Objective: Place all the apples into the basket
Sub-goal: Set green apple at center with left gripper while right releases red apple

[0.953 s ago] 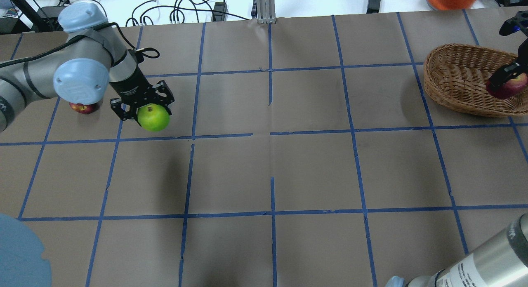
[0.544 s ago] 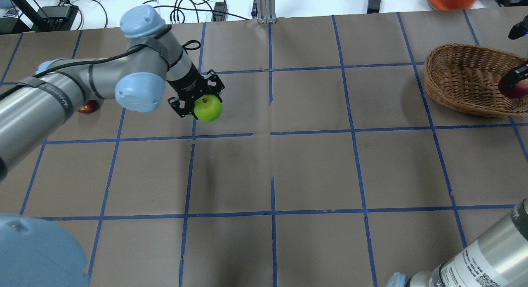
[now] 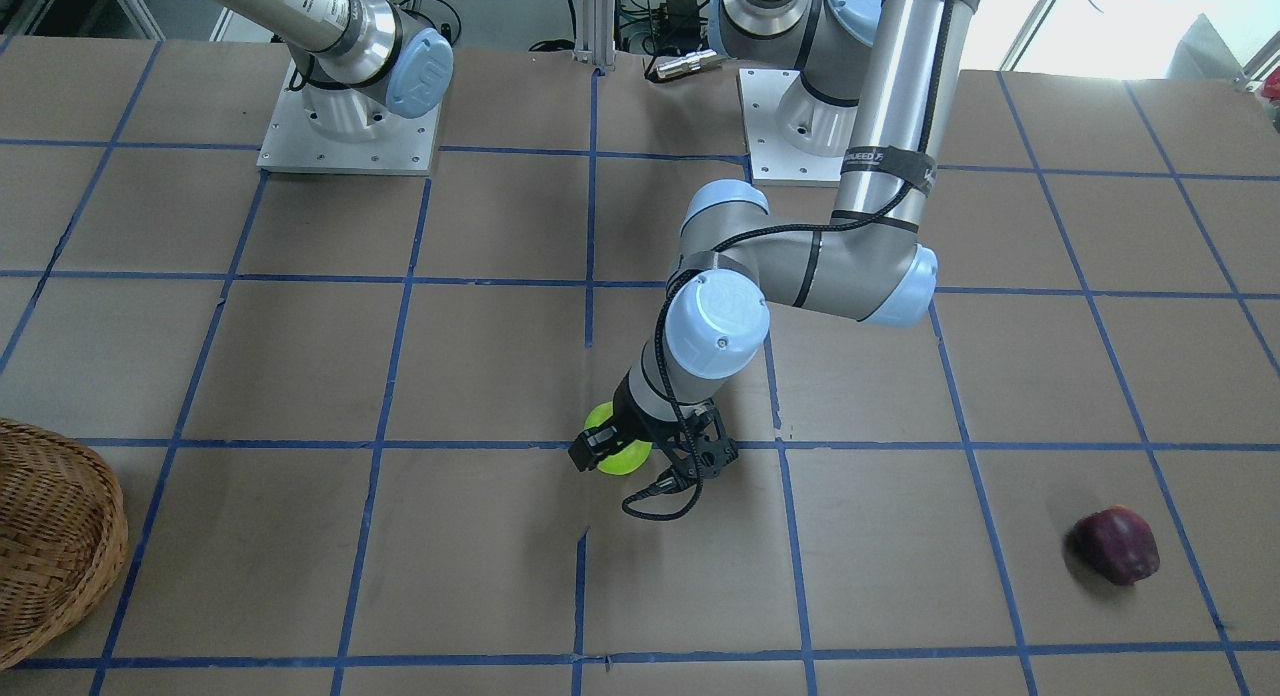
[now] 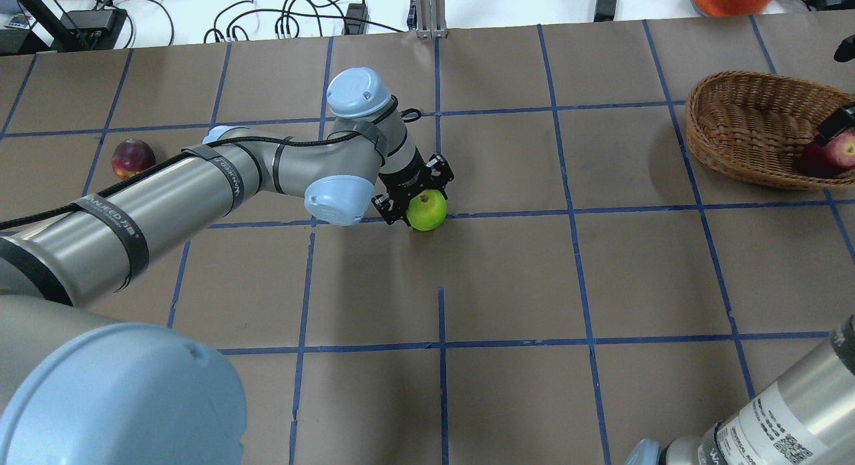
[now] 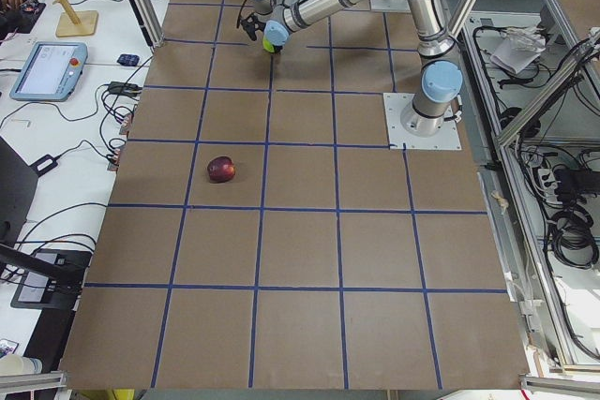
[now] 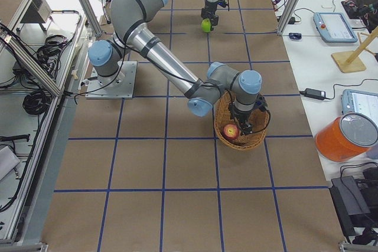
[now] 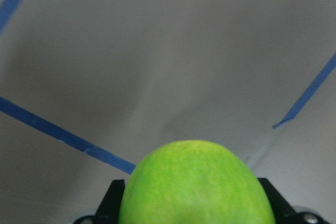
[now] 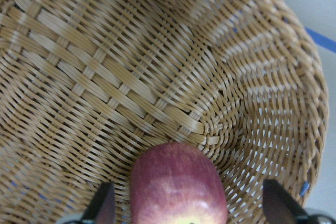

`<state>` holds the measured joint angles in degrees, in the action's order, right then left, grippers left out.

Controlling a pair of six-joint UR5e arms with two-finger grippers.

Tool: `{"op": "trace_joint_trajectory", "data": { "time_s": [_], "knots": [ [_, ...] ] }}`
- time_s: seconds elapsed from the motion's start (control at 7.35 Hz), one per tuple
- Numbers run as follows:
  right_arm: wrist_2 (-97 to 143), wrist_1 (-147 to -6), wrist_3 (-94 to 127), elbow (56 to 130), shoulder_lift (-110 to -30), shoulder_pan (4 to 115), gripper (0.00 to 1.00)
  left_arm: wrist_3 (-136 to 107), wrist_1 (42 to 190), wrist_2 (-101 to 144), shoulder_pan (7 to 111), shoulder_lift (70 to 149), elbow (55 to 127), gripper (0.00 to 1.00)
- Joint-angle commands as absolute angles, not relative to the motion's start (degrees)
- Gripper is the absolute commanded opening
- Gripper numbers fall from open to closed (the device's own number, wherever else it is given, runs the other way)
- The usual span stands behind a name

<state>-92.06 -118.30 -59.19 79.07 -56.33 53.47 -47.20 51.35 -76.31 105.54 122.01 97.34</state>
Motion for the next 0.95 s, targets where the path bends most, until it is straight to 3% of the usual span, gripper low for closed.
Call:
{"op": "trace_joint_trajectory", "data": {
  "time_s": [0.0, 0.41, 0.82],
  "knots": [
    [-91.1, -111.1, -58.7, 75.1, -58.1, 56.8, 1.0, -47.5, 51.6, -75.2, 105.9, 121.9, 97.1, 1.0],
    [-91.1, -97.8, -43.1, 75.2, -63.8, 69.5, 1.0, -42.0, 58.1, -75.1, 100.6, 116.2, 95.0, 1.0],
    [-84.5, -94.3, -22.2, 77.3, -64.5, 88.3, 1.0, -12.8, 70.6, -86.1, 87.5, 108.0, 94.1, 1.0]
  ]
}}
